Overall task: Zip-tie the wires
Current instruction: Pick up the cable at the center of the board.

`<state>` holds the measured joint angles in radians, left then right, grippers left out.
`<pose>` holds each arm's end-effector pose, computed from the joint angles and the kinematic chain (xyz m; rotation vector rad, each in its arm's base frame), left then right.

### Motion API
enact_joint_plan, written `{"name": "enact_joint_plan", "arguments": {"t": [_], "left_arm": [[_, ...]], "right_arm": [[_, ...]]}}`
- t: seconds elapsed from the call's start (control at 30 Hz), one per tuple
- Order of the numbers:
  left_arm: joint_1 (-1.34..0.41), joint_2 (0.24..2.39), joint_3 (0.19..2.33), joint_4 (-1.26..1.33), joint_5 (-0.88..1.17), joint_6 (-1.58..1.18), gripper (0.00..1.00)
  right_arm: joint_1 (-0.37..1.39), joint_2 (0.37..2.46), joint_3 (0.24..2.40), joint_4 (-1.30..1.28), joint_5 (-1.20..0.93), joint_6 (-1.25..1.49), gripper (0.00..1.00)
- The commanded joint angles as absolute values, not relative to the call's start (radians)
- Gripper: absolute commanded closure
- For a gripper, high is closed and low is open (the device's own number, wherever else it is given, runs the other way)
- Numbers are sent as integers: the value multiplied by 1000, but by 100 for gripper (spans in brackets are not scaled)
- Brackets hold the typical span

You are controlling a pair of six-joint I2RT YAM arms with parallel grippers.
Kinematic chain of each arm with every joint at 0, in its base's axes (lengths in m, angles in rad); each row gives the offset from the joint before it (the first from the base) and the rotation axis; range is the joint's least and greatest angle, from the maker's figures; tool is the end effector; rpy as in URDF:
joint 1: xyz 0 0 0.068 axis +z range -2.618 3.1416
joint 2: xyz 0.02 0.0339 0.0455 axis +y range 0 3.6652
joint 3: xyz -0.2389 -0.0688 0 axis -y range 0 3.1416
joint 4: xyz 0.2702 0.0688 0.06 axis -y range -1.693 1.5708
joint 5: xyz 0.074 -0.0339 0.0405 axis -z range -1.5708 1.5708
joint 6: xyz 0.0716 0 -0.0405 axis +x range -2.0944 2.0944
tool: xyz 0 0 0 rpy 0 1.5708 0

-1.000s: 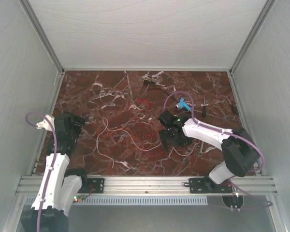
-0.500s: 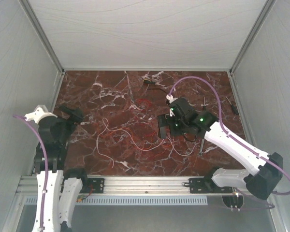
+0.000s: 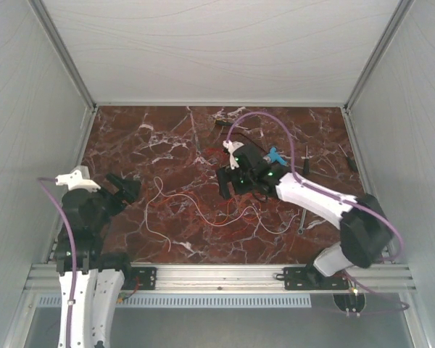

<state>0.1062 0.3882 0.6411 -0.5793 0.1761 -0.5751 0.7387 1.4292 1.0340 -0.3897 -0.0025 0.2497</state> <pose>0.1826 0.0069 0.2833 -0.5262 1.8479 -0.4841 0.2673 0.2437 0.1985 -0.5842 2.3365 0.4762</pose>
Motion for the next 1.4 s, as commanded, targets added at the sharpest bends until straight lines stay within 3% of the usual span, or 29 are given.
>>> {"name": "enact_joint_plan", "arguments": {"t": [0.0,0.07,0.2,0.53,0.77,0.97,1.37], "left_arm": [[86,325,604,-523,170,-573,0],[78,314,601,-530,140,-583,0],[67,318,599,-526,145,-580,0],[53,311,598,-527,141,-582,0],[46,317,598,-528,139,-583,0],[44,323,597,-528,142,-583,0],[44,331,597,-529,138,-584,0]], "right_arm": [[730,1569,1067,-284,-16,187,21],[729,1631,1078,-276,-12,178,28],[725,1716,1083,-240,1,161,32],[720,1836,1101,-164,57,175,60],[721,1866,1102,-127,82,196,67],[720,1883,1105,-126,72,196,100],[720,1913,1338,-240,199,99,100]]}}
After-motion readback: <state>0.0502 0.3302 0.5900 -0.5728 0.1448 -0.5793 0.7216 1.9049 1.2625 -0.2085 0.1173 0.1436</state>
